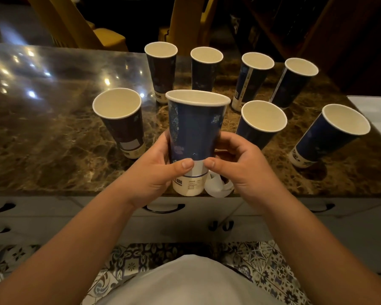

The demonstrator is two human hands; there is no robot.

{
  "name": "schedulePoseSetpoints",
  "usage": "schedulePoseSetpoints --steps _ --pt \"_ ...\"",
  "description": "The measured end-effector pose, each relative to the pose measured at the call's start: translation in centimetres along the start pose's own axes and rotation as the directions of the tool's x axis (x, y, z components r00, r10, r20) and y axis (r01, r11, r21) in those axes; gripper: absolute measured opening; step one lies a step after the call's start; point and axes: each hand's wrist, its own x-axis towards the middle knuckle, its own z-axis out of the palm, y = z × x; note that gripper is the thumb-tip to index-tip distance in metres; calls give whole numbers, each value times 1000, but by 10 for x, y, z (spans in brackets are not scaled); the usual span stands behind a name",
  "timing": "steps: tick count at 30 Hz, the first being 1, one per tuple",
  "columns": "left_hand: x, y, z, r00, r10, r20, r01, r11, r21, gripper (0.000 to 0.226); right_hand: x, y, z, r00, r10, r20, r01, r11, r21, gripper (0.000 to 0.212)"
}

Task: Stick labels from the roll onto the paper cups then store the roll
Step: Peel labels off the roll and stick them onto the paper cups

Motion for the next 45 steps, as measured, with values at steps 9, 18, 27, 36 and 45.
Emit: schedulePoseSetpoints --steps 9,18,27,36,45 --pt "32 4 -8 925 189 -329 -48 918 394 64 40 0 4 981 -110 -157 74 972 -222 49" --pt "68 -35 -24 881 245 -405 26 829 559 60 75 18 13 989 -70 -129 -9 851 -525 53" --pt "74 -47 -32 895 235 -378 44 798 601 62 80 21 11 994 3 -106 -63 822 -566 56" --pt "14 -55 3 928 343 -148 -159 721 675 47 3 13 1 977 -209 45 192 769 -610 49" --pt "27 -71 9 955 264 133 -251 483 839 21 -7 61 -25 956 -215 200 282 479 -831 14"
